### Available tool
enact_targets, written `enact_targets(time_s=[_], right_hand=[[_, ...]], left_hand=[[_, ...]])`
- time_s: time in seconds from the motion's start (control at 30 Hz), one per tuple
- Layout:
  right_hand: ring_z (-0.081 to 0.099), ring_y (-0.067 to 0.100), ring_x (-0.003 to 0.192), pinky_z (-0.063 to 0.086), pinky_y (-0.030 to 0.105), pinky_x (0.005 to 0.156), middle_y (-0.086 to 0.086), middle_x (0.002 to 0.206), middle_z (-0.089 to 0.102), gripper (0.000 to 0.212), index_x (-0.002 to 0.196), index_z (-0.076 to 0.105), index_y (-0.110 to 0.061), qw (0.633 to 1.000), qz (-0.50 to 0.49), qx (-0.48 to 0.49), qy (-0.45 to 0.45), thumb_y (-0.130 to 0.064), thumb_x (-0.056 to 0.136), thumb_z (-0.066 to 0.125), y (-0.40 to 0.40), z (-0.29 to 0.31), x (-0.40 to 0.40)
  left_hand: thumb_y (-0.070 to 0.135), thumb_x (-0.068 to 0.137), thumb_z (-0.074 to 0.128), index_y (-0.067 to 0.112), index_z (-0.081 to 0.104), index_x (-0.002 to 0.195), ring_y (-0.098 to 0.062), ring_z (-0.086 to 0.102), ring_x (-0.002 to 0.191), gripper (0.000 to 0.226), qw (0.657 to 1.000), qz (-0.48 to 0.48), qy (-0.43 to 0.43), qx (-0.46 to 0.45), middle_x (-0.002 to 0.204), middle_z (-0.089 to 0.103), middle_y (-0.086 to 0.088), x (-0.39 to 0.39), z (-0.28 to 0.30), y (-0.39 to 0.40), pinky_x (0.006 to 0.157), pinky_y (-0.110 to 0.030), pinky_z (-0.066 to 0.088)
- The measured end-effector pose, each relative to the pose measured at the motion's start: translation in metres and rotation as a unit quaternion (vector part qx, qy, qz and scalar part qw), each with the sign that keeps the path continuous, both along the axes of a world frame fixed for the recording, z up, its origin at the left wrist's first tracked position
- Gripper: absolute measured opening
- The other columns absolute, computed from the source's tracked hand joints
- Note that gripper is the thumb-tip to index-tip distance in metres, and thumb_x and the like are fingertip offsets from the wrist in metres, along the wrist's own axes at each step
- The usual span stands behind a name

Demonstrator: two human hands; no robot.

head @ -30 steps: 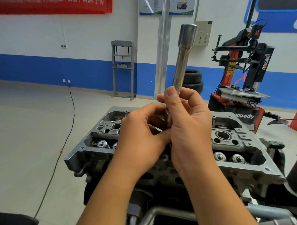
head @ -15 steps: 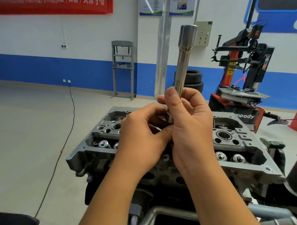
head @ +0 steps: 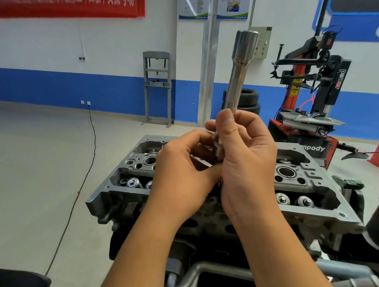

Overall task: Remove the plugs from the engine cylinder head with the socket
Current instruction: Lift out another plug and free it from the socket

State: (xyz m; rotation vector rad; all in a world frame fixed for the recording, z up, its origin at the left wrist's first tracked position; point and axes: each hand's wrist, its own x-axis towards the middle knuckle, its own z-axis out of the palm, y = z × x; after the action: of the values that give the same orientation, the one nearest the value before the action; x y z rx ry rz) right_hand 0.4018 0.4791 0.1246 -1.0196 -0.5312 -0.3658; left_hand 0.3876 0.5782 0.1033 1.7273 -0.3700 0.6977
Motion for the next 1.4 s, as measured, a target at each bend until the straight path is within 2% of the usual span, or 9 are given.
enact_targets(time_s=[0.2,0.43,0.6,0.67,0.83,1.07,1.17,1.23,1.4], right_hand=[[0.069,0.019,0.086,0.058,0.052,0.092,0.005,0.089,0.075,0.030,0.084,0.077,-0.028,0.999,-0.024,-0.035,0.006,-0.055,0.084,0.065,-0.0012,0.0003,0.0016],[0.070,0.024,0.076,0.063,0.051,0.072,0.009,0.088,0.073,0.026,0.085,0.069,-0.026,1.000,-0.004,-0.021,-0.002,-0.048,0.076,0.078,0.0002,-0.0020,-0.0003],[0.071,0.016,0.084,0.062,0.040,0.081,0.003,0.090,0.076,0.024,0.083,0.072,-0.027,0.999,-0.024,-0.032,-0.005,-0.049,0.087,0.064,-0.0006,-0.0023,0.0043],[0.072,0.016,0.089,0.061,0.040,0.087,0.002,0.089,0.076,0.033,0.085,0.075,-0.022,0.999,-0.025,-0.036,0.001,-0.052,0.087,0.060,-0.0004,-0.0018,0.0053],[0.072,0.021,0.085,0.063,0.051,0.085,0.004,0.089,0.075,0.036,0.089,0.069,-0.019,1.000,-0.014,-0.018,0.011,-0.052,0.077,0.075,0.0001,-0.0003,0.0024],[0.070,0.018,0.087,0.061,0.042,0.086,0.005,0.089,0.074,0.034,0.084,0.072,-0.019,0.999,-0.015,-0.032,0.009,-0.051,0.086,0.061,-0.0001,-0.0004,0.0037],[0.071,0.017,0.084,0.063,0.034,0.079,0.005,0.087,0.075,0.035,0.085,0.075,-0.017,1.000,0.009,-0.009,0.023,-0.050,0.084,0.062,-0.0004,0.0003,0.0041],[0.071,0.020,0.079,0.064,0.042,0.074,0.005,0.087,0.075,0.039,0.092,0.071,-0.013,1.000,0.010,0.002,0.025,-0.049,0.080,0.069,-0.0001,0.0012,0.0026],[0.069,0.016,0.082,0.060,0.043,0.084,0.003,0.088,0.074,0.043,0.090,0.067,-0.009,0.999,-0.024,-0.020,0.007,-0.052,0.082,0.066,0.0004,0.0006,0.0024]], left_hand=[[0.006,0.102,0.061,0.026,0.071,0.125,-0.014,0.074,0.110,0.032,0.990,-0.139,0.020,0.008,0.113,0.078,0.004,-0.0040,0.0030,0.0062,0.095,-0.043,0.061],[0.006,0.088,0.078,0.028,0.076,0.110,-0.013,0.076,0.085,0.031,1.000,-0.016,-0.017,0.003,0.092,0.078,0.009,0.0000,-0.0030,-0.0020,0.070,-0.029,0.063],[0.019,0.101,0.063,0.030,0.073,0.122,-0.013,0.075,0.106,0.026,0.993,-0.115,0.000,0.001,0.109,0.079,0.007,-0.0011,-0.0002,0.0033,0.089,-0.037,0.063],[0.021,0.104,0.059,0.030,0.075,0.118,-0.016,0.075,0.102,0.023,0.992,-0.120,0.010,-0.032,0.107,0.079,0.004,-0.0015,0.0009,0.0040,0.085,-0.043,0.063],[0.017,0.095,0.075,0.027,0.074,0.105,-0.010,0.076,0.086,0.015,0.998,-0.043,-0.029,-0.030,0.094,0.079,0.007,0.0010,-0.0036,0.0003,0.069,-0.023,0.059],[0.022,0.102,0.060,0.025,0.074,0.121,-0.019,0.075,0.106,0.023,0.988,-0.144,0.019,-0.044,0.111,0.079,0.002,0.0007,-0.0005,0.0062,0.090,-0.047,0.062],[0.018,0.097,0.071,0.029,0.074,0.106,-0.014,0.078,0.091,0.015,0.994,-0.094,-0.013,-0.051,0.097,0.080,0.004,0.0018,-0.0016,0.0027,0.076,-0.030,0.062],[0.016,0.091,0.079,0.030,0.074,0.100,-0.013,0.077,0.083,0.017,0.997,-0.056,-0.026,-0.047,0.090,0.079,0.005,0.0032,-0.0038,0.0001,0.069,-0.024,0.060],[0.026,0.100,0.067,0.027,0.074,0.114,-0.017,0.076,0.096,0.016,0.994,-0.102,-0.015,-0.022,0.101,0.078,0.004,0.0033,-0.0023,0.0026,0.079,-0.034,0.064]])
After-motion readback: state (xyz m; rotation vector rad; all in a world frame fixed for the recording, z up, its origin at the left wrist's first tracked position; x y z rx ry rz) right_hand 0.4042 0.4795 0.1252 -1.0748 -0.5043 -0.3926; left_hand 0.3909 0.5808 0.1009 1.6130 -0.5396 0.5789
